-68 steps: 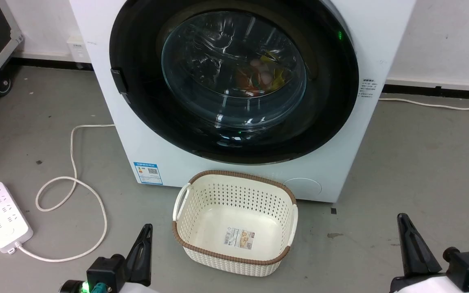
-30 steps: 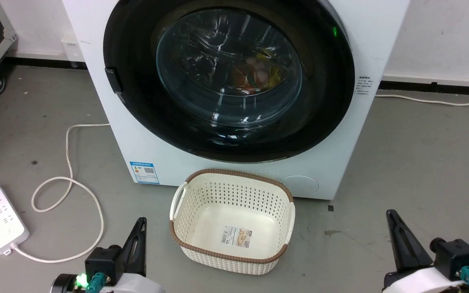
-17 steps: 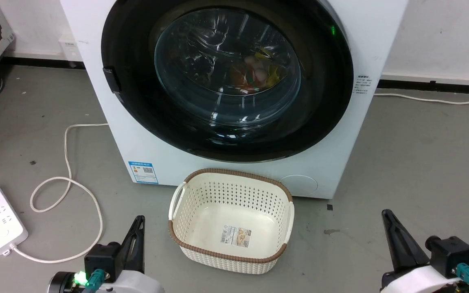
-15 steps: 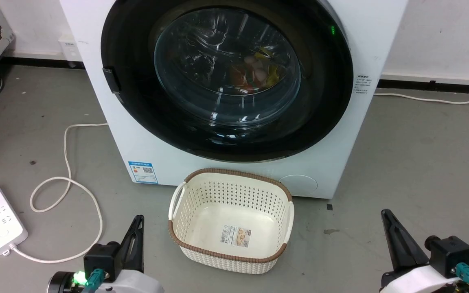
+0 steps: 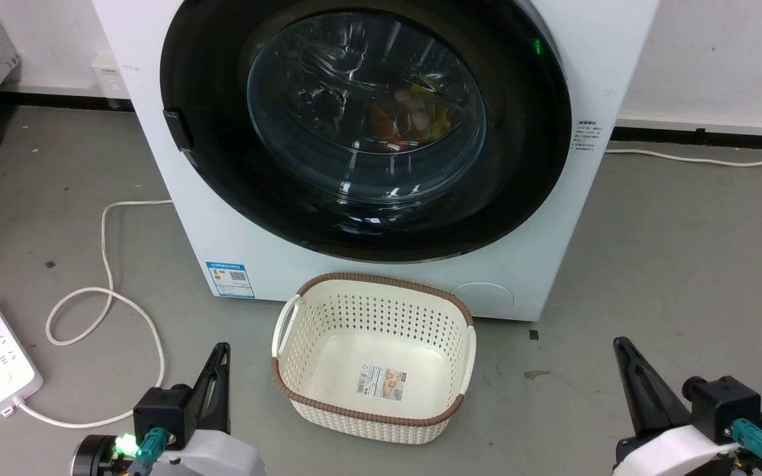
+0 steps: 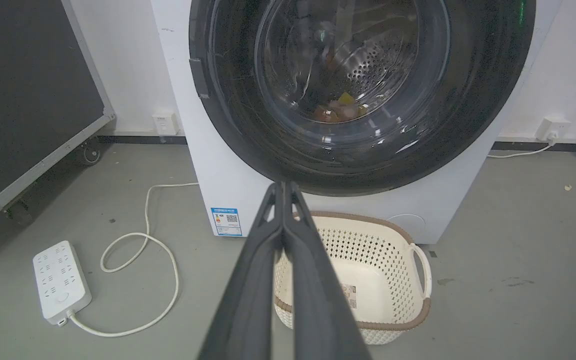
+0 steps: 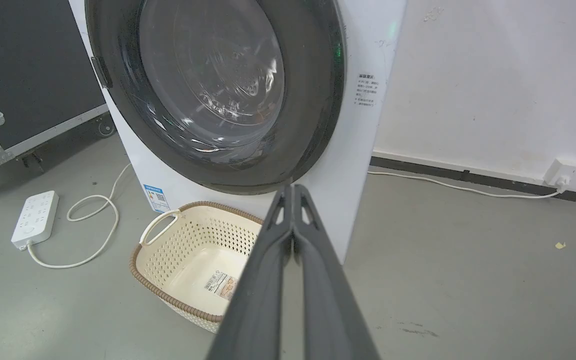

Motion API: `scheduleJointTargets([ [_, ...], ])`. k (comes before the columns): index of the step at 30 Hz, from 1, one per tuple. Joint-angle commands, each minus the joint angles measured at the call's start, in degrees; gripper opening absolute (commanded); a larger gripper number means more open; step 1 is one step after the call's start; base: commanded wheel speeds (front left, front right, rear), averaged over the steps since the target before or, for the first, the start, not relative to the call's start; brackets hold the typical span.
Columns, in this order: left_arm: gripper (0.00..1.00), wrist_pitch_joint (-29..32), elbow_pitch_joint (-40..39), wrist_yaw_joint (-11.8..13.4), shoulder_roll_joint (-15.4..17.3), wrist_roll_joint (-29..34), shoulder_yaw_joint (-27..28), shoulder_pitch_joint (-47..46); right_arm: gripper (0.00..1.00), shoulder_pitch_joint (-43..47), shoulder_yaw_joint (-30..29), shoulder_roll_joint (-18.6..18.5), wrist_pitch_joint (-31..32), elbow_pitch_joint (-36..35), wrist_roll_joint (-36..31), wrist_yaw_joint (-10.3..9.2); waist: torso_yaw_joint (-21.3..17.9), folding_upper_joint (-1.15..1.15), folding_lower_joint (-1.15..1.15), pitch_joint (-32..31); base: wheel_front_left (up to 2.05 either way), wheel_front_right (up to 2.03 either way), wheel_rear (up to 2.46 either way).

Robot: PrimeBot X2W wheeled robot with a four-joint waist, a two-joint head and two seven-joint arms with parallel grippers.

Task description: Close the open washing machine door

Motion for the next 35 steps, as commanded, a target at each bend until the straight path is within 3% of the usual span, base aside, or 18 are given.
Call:
scheduleJointTargets([
  [1,0.0,0.3,-0.5,0.4,0.0,0.7,0.2,-0.7,0.0,-0.9,0.1,0.2,0.4,-0.5,-0.6,-0.03,0.0,0.0,0.0,0.0,0.0,0.0,0.0],
  [35,0.0,3.8,-2.8,1.6,-0.2,2.5,1.2,-1.4,0.0,-2.0,1.0,0.3,3.8,-1.4,-2.8,-0.04,-0.6,0.0,0.0,0.3,0.0,0.0,0.0],
])
